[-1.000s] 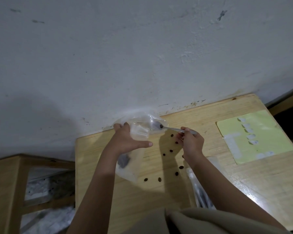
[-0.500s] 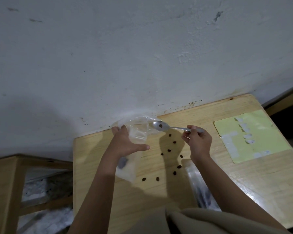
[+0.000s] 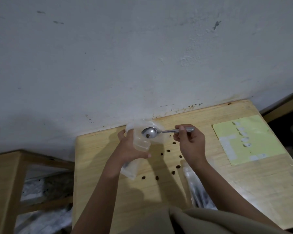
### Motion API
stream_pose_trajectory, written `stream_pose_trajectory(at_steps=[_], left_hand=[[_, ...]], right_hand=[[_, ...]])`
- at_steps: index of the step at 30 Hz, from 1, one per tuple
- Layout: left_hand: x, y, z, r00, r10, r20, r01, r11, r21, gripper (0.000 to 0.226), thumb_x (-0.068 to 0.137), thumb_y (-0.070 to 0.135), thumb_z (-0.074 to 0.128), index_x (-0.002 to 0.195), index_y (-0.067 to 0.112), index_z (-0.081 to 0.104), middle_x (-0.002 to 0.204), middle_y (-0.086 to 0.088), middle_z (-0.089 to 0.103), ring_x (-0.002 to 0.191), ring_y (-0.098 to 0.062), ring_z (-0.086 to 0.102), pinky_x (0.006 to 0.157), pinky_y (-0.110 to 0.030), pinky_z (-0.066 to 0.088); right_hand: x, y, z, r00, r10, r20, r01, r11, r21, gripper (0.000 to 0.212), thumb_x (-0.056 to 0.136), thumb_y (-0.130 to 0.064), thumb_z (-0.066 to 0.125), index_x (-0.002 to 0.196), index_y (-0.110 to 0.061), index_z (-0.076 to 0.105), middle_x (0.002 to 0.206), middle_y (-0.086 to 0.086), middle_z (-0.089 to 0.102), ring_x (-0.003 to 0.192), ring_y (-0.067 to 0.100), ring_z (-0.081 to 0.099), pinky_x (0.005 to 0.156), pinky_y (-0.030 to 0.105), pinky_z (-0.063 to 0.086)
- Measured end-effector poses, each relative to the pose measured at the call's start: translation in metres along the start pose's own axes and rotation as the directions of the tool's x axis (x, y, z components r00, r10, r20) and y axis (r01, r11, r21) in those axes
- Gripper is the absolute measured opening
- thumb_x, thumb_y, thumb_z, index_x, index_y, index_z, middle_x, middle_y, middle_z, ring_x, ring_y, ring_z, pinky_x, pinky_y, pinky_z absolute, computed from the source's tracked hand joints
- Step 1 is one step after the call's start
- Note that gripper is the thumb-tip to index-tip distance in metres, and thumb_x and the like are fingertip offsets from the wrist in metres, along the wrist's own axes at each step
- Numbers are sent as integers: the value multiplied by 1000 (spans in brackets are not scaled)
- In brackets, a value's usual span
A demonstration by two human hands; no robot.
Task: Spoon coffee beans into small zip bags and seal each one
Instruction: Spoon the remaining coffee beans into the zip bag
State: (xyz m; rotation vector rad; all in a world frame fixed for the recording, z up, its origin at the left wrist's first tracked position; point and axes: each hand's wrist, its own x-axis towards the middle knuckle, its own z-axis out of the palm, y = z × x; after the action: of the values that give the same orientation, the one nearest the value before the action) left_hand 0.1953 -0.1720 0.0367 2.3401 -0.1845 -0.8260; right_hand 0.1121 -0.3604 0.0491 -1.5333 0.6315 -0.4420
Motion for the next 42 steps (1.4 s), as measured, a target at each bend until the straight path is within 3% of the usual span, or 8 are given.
stream_pose_trajectory(at_steps=[4, 8, 14, 21, 25, 32, 37, 42], left_hand=[[-4, -2, 1, 1000, -26, 17, 26, 1000, -1, 115, 58, 37, 88, 146, 24, 16, 149, 3, -2, 112, -14, 34, 85, -25, 37], [-6, -3, 3, 1000, -17, 19, 18, 999, -42, 110, 55, 34, 90, 142, 26, 23, 133, 0, 19, 113, -18, 38, 87, -28, 39], [-4, -12, 7, 998, -47, -45, 39, 986, -164, 115, 55, 39, 90, 144, 23, 20, 128, -1, 27, 111, -16, 38, 88, -29, 38], [3, -14, 3, 992, -123, 24, 125, 969, -215, 143, 38, 58, 87, 151, 26, 6, 150, 0, 22, 135, -22, 31, 106, -39, 36], [2, -12, 0, 991, -126, 47, 134, 964, -232, 145, 40, 54, 88, 152, 27, -1, 156, -1, 14, 140, -22, 24, 109, -39, 34], [-7, -17, -2, 997, -61, 42, 70, 965, -252, 133, 53, 39, 91, 151, 31, 2, 153, 2, 15, 138, -18, 23, 102, -30, 32], [-15, -17, 0, 998, -56, 36, 63, 968, -243, 127, 57, 38, 89, 151, 32, 4, 150, 0, 15, 135, -19, 26, 98, -29, 32], [-25, -15, 4, 995, -86, 48, 95, 968, -231, 135, 51, 44, 90, 151, 35, 0, 157, -2, 3, 142, -22, 18, 110, -36, 27]], right_hand=[[-9, -4, 2, 968, -190, 166, 209, 972, -105, 12, 93, -12, 56, 91, -18, 66, 82, 0, 67, 74, 10, 68, 59, 18, 52], [-10, -9, -1, 879, -420, 228, 460, 872, -166, 16, 91, -18, 53, 94, -16, 68, 85, -3, 67, 77, 9, 64, 56, 16, 48], [-3, 1, -17, 947, -321, -8, 317, 939, -136, 13, 89, -19, 53, 91, -19, 65, 78, -3, 67, 73, 9, 67, 55, 16, 49], [-2, 18, -9, 894, -415, 168, 444, 868, -223, 16, 87, -7, 57, 95, -10, 71, 84, -6, 66, 79, 5, 63, 57, 14, 48], [7, 17, 16, 864, -452, 220, 495, 841, -217, 19, 90, -11, 56, 102, -10, 71, 87, -4, 65, 80, 3, 62, 60, 16, 50], [19, 8, 41, 925, -360, 120, 378, 902, -208, 16, 91, -8, 59, 100, -11, 71, 90, -4, 65, 82, -7, 59, 61, 8, 46], [21, 1, 21, 980, -197, 10, 197, 976, -91, 13, 92, -12, 57, 94, -17, 69, 77, 0, 67, 74, 14, 65, 60, 25, 53], [23, 0, -25, 979, -130, -155, 135, 990, 26, 15, 94, -11, 54, 96, -11, 69, 81, 6, 68, 75, 19, 67, 67, 32, 58]])
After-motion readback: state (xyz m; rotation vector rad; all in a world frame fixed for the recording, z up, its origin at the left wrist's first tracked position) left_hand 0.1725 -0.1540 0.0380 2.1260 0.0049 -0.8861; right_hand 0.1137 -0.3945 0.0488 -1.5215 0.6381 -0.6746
